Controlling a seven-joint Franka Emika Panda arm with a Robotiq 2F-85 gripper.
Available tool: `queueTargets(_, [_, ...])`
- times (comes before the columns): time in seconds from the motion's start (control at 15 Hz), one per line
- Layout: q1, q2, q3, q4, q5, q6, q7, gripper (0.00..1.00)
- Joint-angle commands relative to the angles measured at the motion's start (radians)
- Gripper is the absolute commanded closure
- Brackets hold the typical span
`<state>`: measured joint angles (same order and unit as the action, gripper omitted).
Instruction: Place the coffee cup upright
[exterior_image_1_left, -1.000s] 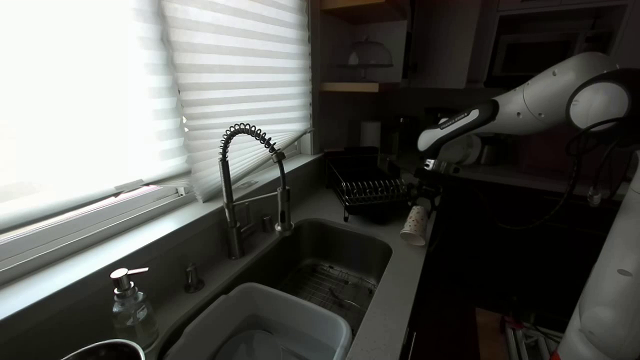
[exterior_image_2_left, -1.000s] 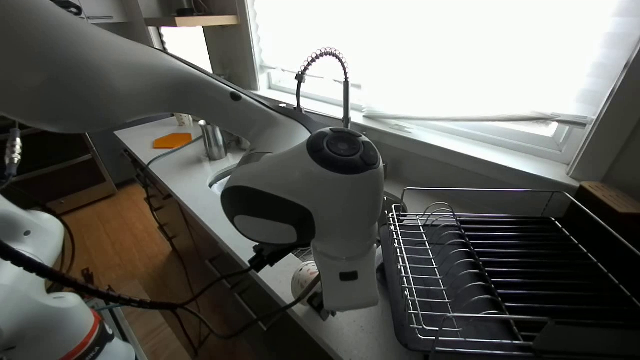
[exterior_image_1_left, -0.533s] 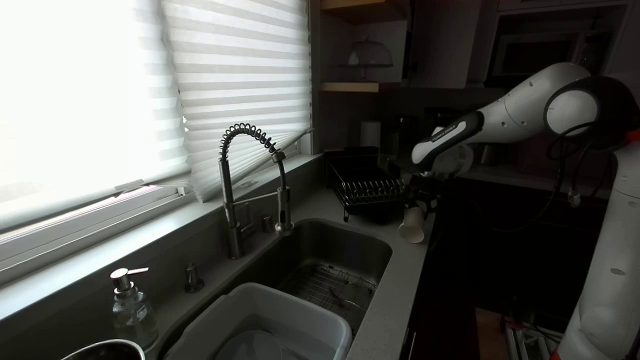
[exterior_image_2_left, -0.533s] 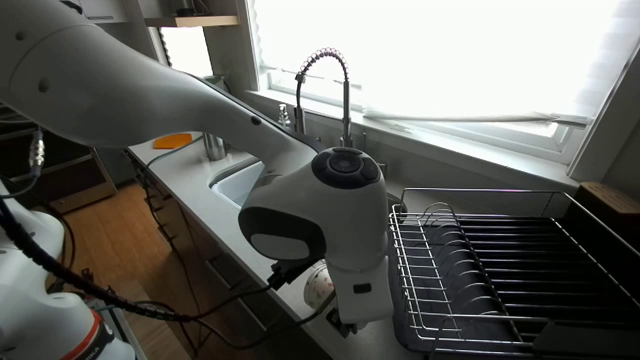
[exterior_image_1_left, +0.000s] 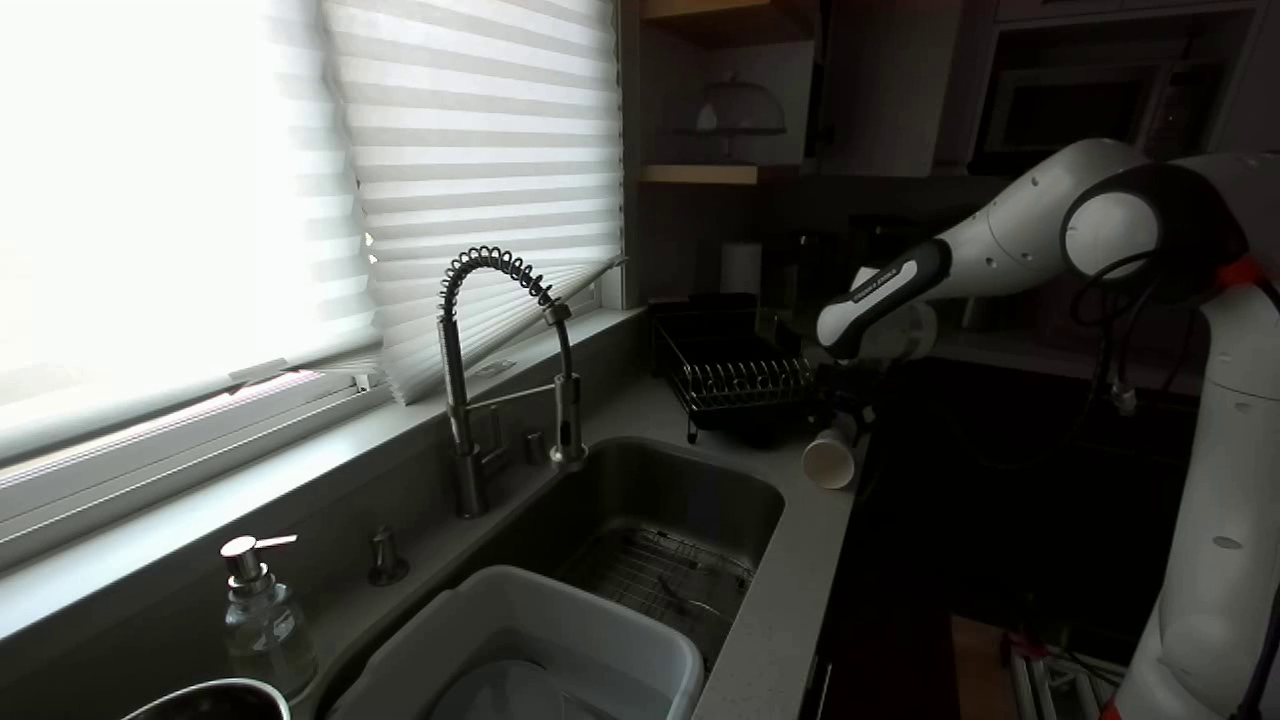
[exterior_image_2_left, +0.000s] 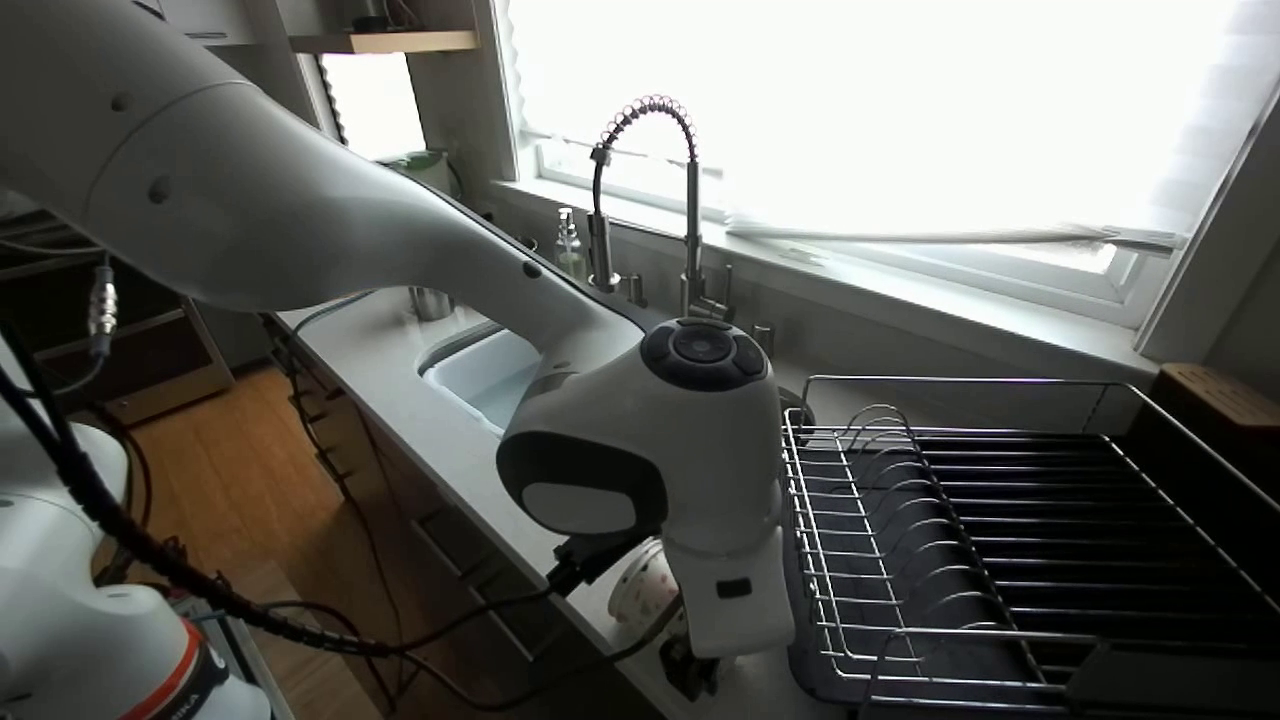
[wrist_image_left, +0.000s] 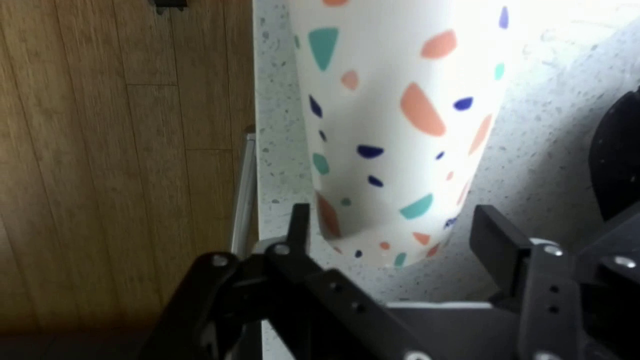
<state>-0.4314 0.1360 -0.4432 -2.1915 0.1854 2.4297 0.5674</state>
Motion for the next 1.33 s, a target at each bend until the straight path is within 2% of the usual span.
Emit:
queueTargets(0.0, [0.009,0.017,-0.013,0.025,-0.024,0.008,0.03,0.0])
queueTargets(0.73, [0.01,0.016,-0.008,0.038,-0.014,-0.021,0.057,0.0])
queueTargets(1.0, [0.018,-0.006,-0.004,0.05,-0.031,-0.078,0.053,0.0])
queueTargets(1.27, [0.035,-0.041,0.006,0.088,-0.065,-0.184,0.042,0.0])
